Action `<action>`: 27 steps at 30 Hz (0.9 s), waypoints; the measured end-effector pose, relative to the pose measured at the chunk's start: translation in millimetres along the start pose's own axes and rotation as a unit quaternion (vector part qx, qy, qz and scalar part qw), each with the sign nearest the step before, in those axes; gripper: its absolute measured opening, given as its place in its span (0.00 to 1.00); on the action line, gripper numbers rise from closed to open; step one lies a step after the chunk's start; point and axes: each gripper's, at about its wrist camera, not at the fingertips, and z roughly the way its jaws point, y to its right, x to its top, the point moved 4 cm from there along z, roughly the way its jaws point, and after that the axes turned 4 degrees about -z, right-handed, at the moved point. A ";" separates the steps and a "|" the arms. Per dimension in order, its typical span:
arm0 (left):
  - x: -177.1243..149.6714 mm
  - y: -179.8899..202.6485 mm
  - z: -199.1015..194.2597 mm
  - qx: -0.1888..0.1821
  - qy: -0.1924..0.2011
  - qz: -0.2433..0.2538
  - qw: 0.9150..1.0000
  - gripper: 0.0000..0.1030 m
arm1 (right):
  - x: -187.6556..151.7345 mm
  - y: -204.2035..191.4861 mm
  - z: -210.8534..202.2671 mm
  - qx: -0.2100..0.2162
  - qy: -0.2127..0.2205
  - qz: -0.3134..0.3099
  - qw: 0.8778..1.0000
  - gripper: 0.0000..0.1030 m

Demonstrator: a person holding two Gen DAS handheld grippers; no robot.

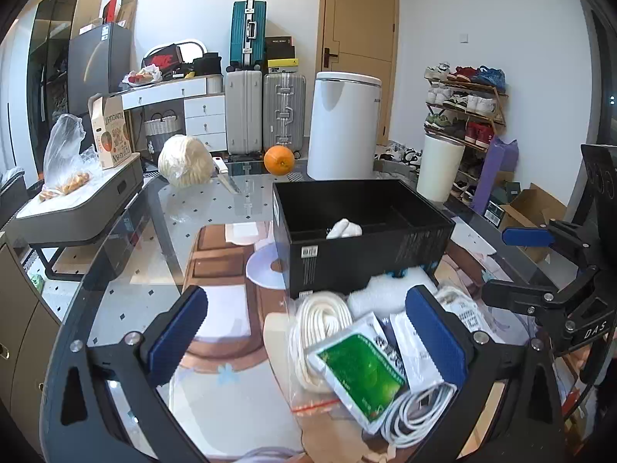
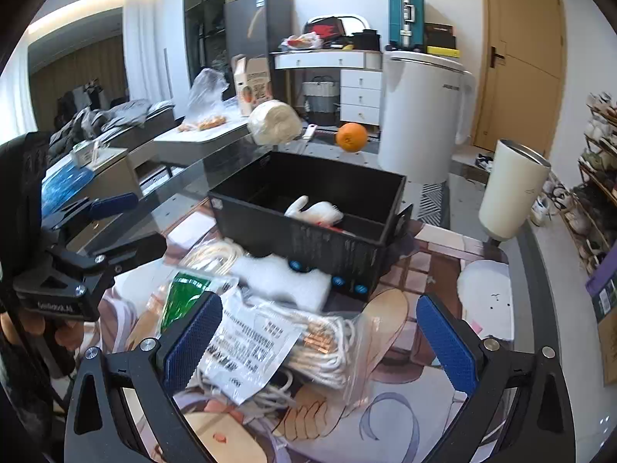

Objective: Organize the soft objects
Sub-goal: 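Withdraw both tools from the black box toward the remaining items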

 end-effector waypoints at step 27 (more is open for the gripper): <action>-9.6 -17.6 0.7 0.020 -0.004 -0.003 1.000 1.00 | -20.3 -47.6 22.7 0.061 -0.056 -0.074 0.994 0.99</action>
